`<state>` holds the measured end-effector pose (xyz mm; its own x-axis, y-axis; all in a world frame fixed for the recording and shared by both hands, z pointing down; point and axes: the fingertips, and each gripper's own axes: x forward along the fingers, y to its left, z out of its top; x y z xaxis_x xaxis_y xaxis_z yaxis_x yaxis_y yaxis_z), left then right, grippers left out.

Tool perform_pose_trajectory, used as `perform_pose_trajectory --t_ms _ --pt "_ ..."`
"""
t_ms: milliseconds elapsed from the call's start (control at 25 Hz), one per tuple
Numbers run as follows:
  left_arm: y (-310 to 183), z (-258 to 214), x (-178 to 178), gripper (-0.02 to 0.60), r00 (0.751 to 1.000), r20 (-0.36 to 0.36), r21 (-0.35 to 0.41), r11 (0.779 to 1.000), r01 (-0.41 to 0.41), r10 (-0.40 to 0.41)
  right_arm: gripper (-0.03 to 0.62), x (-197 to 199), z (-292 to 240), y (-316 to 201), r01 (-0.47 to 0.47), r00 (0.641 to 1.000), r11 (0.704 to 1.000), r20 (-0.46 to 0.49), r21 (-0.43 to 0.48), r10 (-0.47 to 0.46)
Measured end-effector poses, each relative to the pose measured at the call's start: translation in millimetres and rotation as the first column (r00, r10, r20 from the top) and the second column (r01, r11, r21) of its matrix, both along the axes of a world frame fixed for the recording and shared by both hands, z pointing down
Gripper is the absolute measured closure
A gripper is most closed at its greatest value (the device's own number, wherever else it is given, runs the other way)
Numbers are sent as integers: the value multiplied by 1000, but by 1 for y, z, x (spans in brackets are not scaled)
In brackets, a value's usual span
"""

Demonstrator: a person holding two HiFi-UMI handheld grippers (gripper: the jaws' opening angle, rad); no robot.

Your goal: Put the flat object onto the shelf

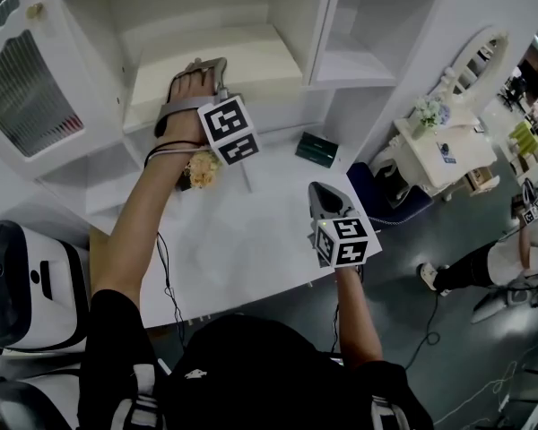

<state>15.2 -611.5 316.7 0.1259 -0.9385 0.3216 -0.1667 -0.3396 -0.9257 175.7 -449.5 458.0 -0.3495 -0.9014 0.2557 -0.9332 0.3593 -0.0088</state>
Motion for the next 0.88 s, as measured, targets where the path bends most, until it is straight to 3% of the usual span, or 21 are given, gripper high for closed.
perform_pose_trajectory --t_ms 520,720,880 --pt "-1 1 9 187 999 16 17 999 -41 41 594 7 1 7 -20 1000 1000 -8 -6 20" --pt "11 -9 16 189 994 -66 31 996 -85 87 594 7 0 14 -15 1000 1000 -14 -4 15" --pt "24 -14 18 189 992 -67 50 994 -102 105 594 7 -1 20 -6 1000 1000 -20 -5 6"
